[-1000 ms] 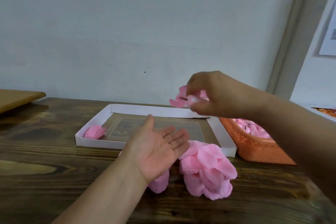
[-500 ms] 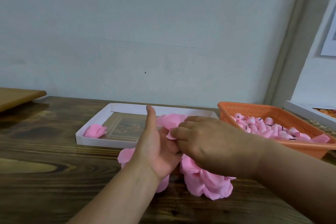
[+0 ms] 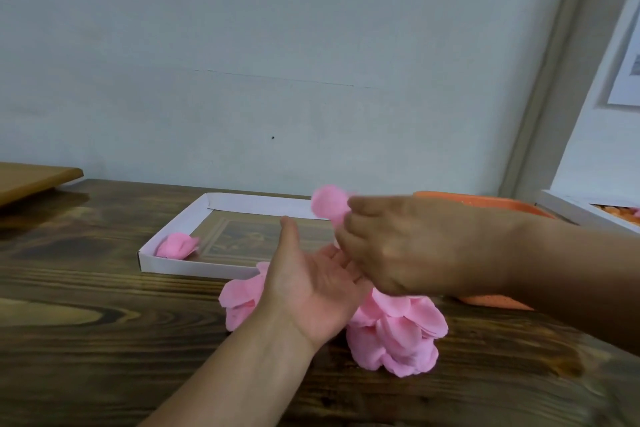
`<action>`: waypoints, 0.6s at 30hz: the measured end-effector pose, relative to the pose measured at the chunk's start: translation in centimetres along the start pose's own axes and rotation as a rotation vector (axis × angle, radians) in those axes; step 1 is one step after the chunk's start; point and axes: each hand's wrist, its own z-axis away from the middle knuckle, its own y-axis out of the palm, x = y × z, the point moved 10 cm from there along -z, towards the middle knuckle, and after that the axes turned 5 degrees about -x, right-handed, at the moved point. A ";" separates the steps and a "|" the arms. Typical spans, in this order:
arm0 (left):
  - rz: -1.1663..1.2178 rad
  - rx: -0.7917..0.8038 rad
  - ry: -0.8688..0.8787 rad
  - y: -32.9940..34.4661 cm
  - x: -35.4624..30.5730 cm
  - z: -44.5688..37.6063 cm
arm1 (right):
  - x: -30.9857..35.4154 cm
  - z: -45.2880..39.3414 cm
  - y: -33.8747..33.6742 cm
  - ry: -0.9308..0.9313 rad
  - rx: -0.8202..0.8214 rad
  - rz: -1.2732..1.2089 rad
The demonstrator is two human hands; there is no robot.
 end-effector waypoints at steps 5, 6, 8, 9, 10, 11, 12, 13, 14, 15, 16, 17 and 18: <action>0.004 0.033 0.057 0.7 -0.2 0.0 | 0.7 1.5 -0.4 -0.021 -0.048 -0.081; -0.004 0.027 0.062 0.8 -0.1 0.0 | 0.4 1.5 -0.4 0.006 -0.047 -0.089; -0.028 0.036 0.062 1.0 0.0 0.0 | -0.2 1.5 0.0 0.097 -0.039 -0.097; -0.046 0.050 0.070 1.1 -0.1 -0.1 | -0.7 1.5 0.4 0.174 -0.024 -0.135; -0.064 0.062 0.085 1.2 -0.2 -0.1 | -1.3 1.7 0.7 0.264 -0.014 -0.188; -0.085 0.070 0.102 1.2 -0.4 -0.1 | -1.8 1.8 0.8 0.353 -0.012 -0.253; -0.111 0.076 0.119 1.2 -0.6 0.1 | -2.1 2.1 1.0 0.437 -0.017 -0.330; -0.143 0.079 0.132 1.2 -0.9 0.3 | -2.2 2.3 1.3 0.513 -0.025 -0.413; -0.174 0.085 0.141 1.3 -1.1 0.6 | -2.0 2.4 1.5 0.561 -0.033 -0.492; -0.197 0.091 0.139 1.4 -1.1 0.8 | -1.6 2.3 1.6 0.588 -0.043 -0.542; -0.208 0.091 0.132 1.4 -1.1 1.0 | -1.3 2.3 1.8 0.611 -0.040 -0.575; -0.206 0.075 0.128 1.2 -1.2 1.1 | -1.2 2.3 2.1 0.648 -0.023 -0.604; -0.199 0.046 0.130 1.0 -1.3 1.2 | -1.2 2.5 2.7 0.704 0.008 -0.647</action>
